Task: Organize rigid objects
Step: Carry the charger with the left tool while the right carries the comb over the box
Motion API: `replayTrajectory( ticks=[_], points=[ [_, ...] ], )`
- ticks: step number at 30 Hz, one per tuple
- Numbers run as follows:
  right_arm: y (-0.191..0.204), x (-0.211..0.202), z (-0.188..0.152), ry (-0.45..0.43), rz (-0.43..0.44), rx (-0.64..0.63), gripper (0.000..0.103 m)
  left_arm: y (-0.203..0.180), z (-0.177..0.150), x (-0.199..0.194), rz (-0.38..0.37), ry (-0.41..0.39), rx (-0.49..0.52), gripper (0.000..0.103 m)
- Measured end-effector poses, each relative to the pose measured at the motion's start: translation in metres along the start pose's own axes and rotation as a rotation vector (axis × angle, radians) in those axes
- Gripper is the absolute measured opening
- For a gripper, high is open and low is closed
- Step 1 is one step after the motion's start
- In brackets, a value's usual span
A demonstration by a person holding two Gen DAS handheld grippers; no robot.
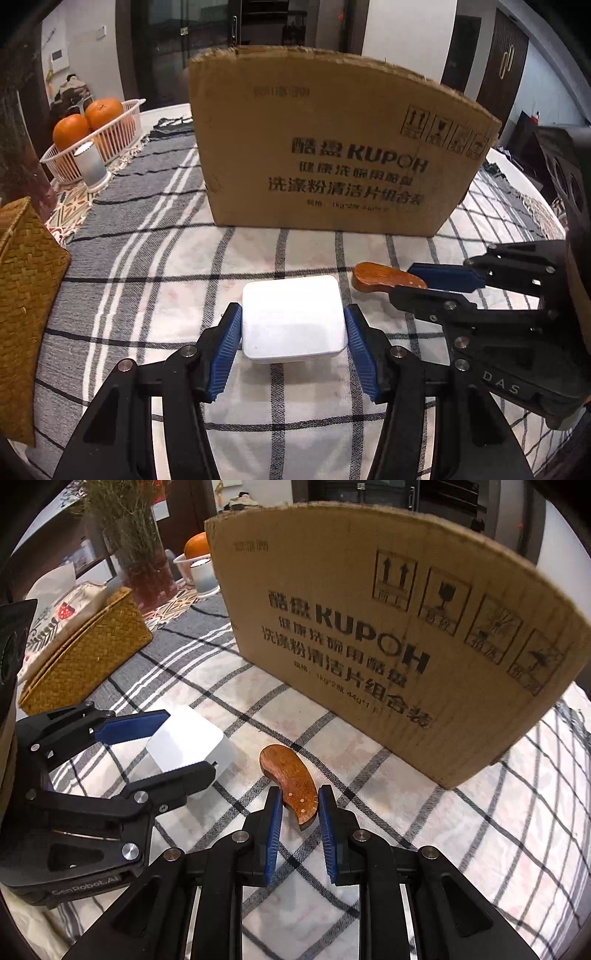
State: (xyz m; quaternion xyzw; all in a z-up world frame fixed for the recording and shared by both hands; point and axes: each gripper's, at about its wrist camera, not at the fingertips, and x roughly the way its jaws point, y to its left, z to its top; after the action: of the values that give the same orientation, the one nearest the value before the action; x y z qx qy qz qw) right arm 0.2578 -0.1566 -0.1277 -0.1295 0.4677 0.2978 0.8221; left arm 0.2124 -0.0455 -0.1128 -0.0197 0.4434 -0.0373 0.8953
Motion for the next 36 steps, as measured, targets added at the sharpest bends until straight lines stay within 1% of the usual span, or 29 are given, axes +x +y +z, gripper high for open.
replayTrajectory(
  ticks=[4, 14, 17, 26, 36],
  points=[
    [0.002, -0.012, 0.003, -0.015, -0.041, 0.029, 0.021, 0.005, 0.004, -0.009, -0.002, -0.023, -0.014, 0.055],
    [0.01, -0.037, 0.008, -0.046, -0.088, 0.073, 0.021, 0.009, 0.011, -0.035, -0.03, -0.083, -0.016, 0.055],
    [0.014, -0.048, 0.01, -0.065, -0.105, 0.077, 0.021, 0.01, 0.015, -0.045, -0.044, -0.107, -0.016, 0.055],
    [0.023, -0.084, 0.022, -0.142, -0.179, 0.104, 0.021, 0.012, 0.033, -0.07, -0.054, -0.175, -0.002, 0.055],
    [0.025, -0.11, 0.033, -0.222, -0.198, 0.157, 0.021, 0.016, 0.051, -0.091, -0.051, -0.245, 0.023, 0.055]
  ],
)
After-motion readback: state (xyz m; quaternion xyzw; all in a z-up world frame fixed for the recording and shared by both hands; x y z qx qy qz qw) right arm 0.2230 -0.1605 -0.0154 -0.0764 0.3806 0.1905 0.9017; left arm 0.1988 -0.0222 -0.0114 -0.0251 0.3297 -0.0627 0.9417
